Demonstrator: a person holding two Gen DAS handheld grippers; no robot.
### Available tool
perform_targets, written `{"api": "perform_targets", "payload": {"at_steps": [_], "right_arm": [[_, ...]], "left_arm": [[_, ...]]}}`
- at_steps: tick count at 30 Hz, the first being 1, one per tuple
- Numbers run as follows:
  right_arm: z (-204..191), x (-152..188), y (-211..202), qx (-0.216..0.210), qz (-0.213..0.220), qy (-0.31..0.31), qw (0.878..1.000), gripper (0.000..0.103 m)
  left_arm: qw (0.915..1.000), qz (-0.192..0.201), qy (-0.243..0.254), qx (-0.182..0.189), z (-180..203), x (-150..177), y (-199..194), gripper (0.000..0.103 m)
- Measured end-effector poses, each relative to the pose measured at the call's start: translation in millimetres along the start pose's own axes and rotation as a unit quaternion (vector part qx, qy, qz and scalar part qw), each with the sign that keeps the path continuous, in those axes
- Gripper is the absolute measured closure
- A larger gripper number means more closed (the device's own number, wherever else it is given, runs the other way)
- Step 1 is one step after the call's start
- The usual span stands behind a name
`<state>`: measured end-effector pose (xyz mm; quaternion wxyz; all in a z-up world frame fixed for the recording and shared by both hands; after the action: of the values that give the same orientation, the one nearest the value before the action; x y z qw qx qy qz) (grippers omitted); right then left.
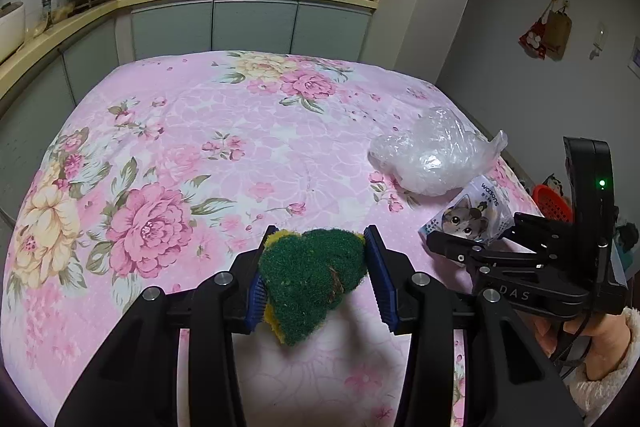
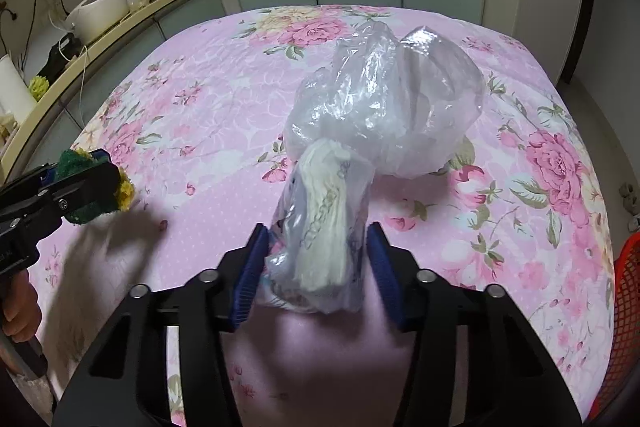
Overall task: Collect trash
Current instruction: 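Grasp the printed snack wrapper with the right tool while the left tool holds the sponge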
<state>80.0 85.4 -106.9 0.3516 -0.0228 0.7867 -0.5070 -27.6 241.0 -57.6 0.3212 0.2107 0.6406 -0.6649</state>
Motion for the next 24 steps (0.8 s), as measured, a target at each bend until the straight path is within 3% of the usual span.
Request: {"api": "perform_targets", "payload": {"at_steps": [24], "right_arm": [[14.9,6.5,-54.4,-0.012,0.055,0.029,0.998,0.072]], "left_arm": [[0.9998,0.014,0.008,-0.012,6.3,-6.4,-20.5,0.061]]}}
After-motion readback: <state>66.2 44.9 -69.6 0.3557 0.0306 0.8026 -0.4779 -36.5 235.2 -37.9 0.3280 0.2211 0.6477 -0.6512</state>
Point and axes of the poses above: each gripper's, at about its wrist camera, not at the fingertips, and y roughly the way its jaws point, z to its right, x to its underside, the point moved 3 cm from there along y, roughly the way its jaws point, and after that the axes turned 9 degrees about y, right-handed, at the moved point
